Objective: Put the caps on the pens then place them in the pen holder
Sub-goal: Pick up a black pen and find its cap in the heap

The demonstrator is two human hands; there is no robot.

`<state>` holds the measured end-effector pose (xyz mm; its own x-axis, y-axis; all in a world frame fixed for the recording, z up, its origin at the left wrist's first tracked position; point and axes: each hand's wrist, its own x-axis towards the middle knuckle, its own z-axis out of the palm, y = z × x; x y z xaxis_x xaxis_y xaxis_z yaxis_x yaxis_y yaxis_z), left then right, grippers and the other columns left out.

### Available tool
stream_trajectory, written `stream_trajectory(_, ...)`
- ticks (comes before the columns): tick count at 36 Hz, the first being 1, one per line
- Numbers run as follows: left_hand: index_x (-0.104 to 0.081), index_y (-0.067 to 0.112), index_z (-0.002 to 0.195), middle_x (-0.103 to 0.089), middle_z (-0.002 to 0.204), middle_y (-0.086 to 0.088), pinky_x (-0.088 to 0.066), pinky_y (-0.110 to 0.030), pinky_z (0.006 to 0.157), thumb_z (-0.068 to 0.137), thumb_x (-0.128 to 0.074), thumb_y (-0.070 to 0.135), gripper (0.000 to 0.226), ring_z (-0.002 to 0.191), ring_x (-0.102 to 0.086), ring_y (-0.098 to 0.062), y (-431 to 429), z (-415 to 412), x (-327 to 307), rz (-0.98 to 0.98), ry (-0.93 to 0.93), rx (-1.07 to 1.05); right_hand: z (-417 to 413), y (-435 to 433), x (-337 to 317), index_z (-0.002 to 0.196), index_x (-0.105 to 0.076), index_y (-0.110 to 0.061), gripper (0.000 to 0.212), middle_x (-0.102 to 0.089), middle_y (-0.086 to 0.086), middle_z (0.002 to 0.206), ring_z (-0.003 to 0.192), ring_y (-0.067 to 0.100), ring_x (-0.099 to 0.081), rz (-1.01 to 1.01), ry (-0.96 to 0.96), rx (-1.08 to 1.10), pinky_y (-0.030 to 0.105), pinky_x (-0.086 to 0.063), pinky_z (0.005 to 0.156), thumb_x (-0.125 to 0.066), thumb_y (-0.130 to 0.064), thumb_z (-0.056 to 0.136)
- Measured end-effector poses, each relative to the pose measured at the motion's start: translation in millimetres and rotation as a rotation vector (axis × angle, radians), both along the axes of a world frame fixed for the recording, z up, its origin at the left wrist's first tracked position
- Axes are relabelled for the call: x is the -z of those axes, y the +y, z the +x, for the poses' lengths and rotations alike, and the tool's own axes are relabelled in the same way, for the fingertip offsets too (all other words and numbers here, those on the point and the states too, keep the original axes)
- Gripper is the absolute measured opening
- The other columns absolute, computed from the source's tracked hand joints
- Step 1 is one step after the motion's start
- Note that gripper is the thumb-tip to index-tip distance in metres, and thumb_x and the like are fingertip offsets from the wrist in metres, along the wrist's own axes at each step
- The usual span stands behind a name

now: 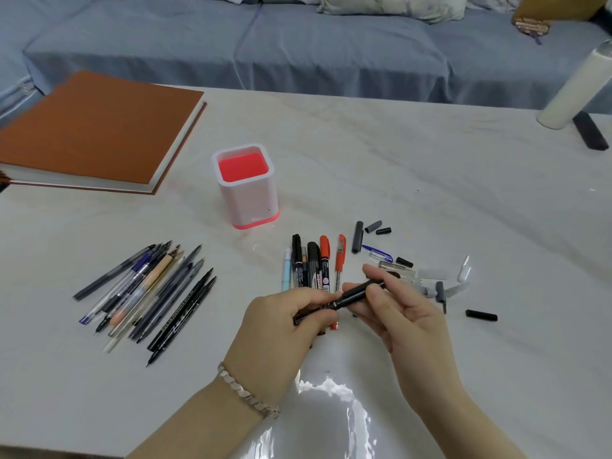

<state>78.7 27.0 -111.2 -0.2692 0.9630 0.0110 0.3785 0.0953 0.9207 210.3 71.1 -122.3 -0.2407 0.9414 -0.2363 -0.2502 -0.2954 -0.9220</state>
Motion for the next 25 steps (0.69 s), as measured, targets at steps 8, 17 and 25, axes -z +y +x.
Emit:
stream_trajectory(8,-0.066,0.033,0.074,-0.069,0.058,0.019,-0.05,-0.008,0.059,0.075,-0.066,0.001,0.032,0.066,-0.066,-0.012,2,0,6,-0.151,-0.192,-0.017,-2,-2,8,0.089,-0.066,-0.017,0.02,-0.075,0.0,0.072,0.073,0.008,-0.067,0.121,-0.115,-0.038,0.012,-0.05,0.072,-0.053,-0.002,0.084)
stream_trajectory(17,-0.058,0.033,0.098,-0.06,0.063,0.007,-0.045,-0.011,0.058,0.09,-0.046,0.006,0.031,0.053,-0.052,0.001,2,-14,19,-0.163,-0.119,0.033,16,26,20,0.086,-0.066,-0.036,0.024,-0.07,-0.026,0.072,0.072,-0.012,-0.06,0.305,-0.633,-0.277,-0.003,-0.039,0.07,-0.059,-0.014,0.086)
stream_trajectory(25,-0.052,0.014,0.077,-0.074,0.065,0.002,-0.048,-0.025,0.07,0.091,-0.047,0.011,0.014,0.075,-0.064,-0.011,9,-35,15,-0.114,-0.645,-0.349,22,38,51,0.119,-0.058,-0.024,0.031,-0.051,-0.003,0.098,0.077,0.008,-0.046,0.487,-1.196,-0.48,0.023,-0.039,0.08,-0.055,-0.026,0.088)
